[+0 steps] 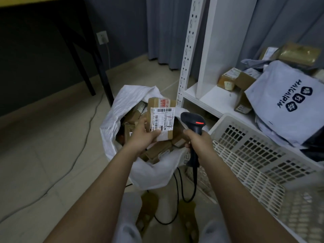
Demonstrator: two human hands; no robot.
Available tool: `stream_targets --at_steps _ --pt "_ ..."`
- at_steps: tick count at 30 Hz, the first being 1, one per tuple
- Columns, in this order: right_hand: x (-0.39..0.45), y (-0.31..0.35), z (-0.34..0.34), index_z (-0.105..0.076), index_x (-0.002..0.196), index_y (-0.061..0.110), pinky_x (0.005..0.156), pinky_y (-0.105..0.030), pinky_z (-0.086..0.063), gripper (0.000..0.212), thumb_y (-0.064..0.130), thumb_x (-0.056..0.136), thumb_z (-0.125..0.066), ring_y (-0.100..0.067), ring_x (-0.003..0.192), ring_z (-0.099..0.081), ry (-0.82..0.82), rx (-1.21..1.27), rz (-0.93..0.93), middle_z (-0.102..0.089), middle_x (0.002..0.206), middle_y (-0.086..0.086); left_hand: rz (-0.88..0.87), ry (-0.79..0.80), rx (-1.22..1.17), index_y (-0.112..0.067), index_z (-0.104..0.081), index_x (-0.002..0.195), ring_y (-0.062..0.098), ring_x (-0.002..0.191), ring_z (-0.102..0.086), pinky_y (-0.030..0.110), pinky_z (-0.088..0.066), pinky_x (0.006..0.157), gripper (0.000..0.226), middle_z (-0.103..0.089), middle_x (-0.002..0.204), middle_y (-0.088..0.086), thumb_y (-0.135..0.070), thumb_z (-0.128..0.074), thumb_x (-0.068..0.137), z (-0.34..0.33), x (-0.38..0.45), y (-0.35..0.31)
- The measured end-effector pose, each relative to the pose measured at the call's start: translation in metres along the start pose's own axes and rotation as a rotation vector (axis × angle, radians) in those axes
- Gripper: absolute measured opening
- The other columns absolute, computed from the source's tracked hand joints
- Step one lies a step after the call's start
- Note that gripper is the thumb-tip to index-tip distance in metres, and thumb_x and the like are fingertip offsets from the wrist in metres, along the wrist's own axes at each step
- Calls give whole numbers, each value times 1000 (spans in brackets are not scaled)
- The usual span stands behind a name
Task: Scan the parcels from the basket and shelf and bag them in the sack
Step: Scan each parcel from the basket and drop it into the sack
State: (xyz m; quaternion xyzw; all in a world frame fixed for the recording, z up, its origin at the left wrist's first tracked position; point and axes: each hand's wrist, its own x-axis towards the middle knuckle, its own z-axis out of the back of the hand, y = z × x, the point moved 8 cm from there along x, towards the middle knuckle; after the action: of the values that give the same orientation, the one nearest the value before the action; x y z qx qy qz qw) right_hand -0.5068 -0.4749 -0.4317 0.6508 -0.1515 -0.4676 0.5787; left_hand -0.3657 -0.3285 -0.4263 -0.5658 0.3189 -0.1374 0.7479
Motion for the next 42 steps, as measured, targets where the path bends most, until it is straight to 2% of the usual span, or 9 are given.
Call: stream_targets --at_steps 3,8,13,16,22,28,34,38,42 --pt "-9 2 -1 -62 84 18 53 -27 -46 7 21 84 -68 -18 59 -59 49 -120 67 -62 72 -4 55 62 5 -25 -38 130 9 89 -64 30 -56 80 51 -63 102 -6 -3 -61 91 -3 -2 5" --pt "-15 17 -1 -61 76 17 67 -39 -52 15 27 78 -70 -29 72 -64 41 -367 344 -64 72 -6 72 5 64 -16 -42 127 12 82 -64 26 -57 70 48 -61 102 -1 -7 -67 87 13 -2 12" --pt "-15 20 10 -61 77 25 65 -31 -49 20 18 76 -79 -15 71 -62 24 -240 370 -65 73 3 105 128 124 -20 -59 115 24 98 -68 43 -53 94 32 -69 112 10 -17 -71 86 13 -6 19" --pt "-11 14 10 -62 82 20 51 -15 -44 24 7 75 -81 2 56 -59 144 -102 230 -64 71 8 119 208 113 -23 -60 116 22 99 -63 31 -56 83 29 -67 113 9 -19 -67 89 6 -13 16" --pt "-3 2 10 -64 88 12 47 -16 -44 20 3 77 -79 -5 62 -61 108 -39 143 -67 78 3 56 -91 -62 -5 -55 119 26 95 -68 45 -55 88 51 -66 111 10 -30 -77 80 32 -8 11" --pt "-2 3 -4 -66 94 11 70 -28 -52 19 5 78 -76 -14 76 -66 -8 25 152 -70 83 0 10 -50 -169 -6 -56 122 15 87 -69 22 -59 67 47 -69 107 8 -4 -75 79 36 -12 3" --pt "-4 10 -16 -65 105 13 80 -34 -54 29 13 78 -75 -20 88 -67 7 -33 169 -70 93 -4 -95 -127 -107 -11 -47 130 9 95 -64 27 -56 80 60 -63 115 4 -1 -75 78 44 -11 1" --pt "-12 18 -13 -61 86 20 68 -29 -46 14 17 80 -74 -17 75 -60 -12 -127 243 -62 75 2 -107 -257 -70 -9 -48 129 19 104 -63 33 -55 85 61 -62 119 7 -1 -77 77 59 -5 9" --pt "-23 15 -24 -62 83 23 55 -25 -43 14 20 79 -76 -15 64 -58 149 -198 177 -65 78 -2 -122 -346 -60 -7 -48 130 15 99 -62 12 -51 62 62 -60 116 4 -3 -78 76 72 -2 8"
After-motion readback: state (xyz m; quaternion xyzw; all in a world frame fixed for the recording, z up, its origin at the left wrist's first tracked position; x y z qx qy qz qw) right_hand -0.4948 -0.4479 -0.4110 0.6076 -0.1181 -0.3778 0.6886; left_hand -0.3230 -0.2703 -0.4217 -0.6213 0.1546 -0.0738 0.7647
